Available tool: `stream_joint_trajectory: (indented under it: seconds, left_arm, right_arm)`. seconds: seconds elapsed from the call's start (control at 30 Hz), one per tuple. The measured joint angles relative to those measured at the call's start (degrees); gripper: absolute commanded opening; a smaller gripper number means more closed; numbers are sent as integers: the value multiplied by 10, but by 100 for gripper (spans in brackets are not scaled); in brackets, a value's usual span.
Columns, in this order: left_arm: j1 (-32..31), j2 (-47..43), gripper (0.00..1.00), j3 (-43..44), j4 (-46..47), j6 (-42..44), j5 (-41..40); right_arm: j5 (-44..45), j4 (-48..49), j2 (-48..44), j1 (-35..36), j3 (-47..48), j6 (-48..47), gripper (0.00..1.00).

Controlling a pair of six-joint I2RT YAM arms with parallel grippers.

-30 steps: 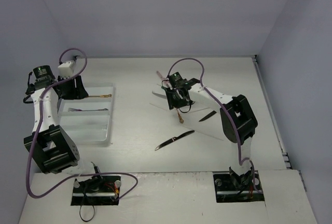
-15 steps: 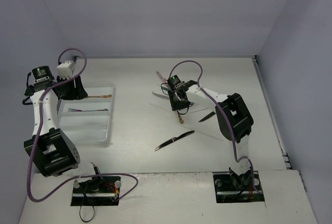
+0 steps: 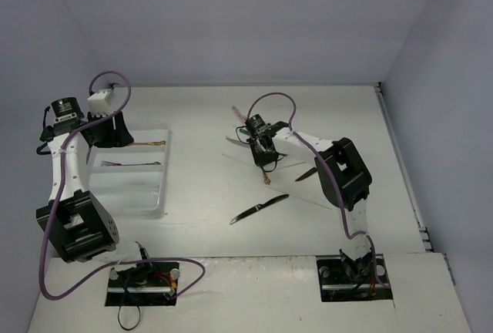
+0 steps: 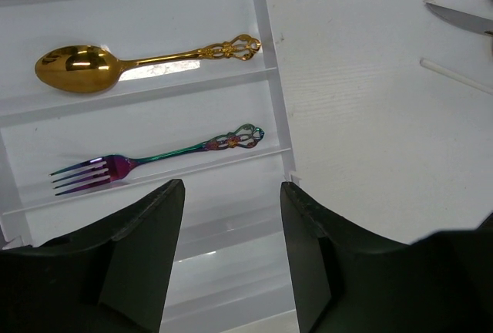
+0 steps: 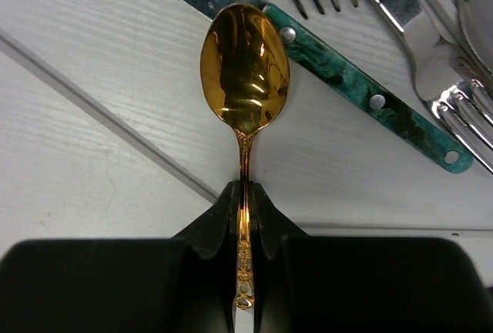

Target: Sort the eating utensils into containers

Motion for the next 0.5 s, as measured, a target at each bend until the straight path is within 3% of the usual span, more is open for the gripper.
stream_joint_trajectory:
  seconds: [0.13,0.3,0.5]
  left_arm:
    - [-9,0,60,0,3,-14,11]
    - [-37,0,62,13,3,-68,59]
    - [-150,0,62,14,18,-149,118]
  right_arm:
    - [-12,-9,-2,10,11,-7,0]
    - [-32,-19,-27,40,47,-25,0]
    - [-46,-15,-62,98,100,-74,0]
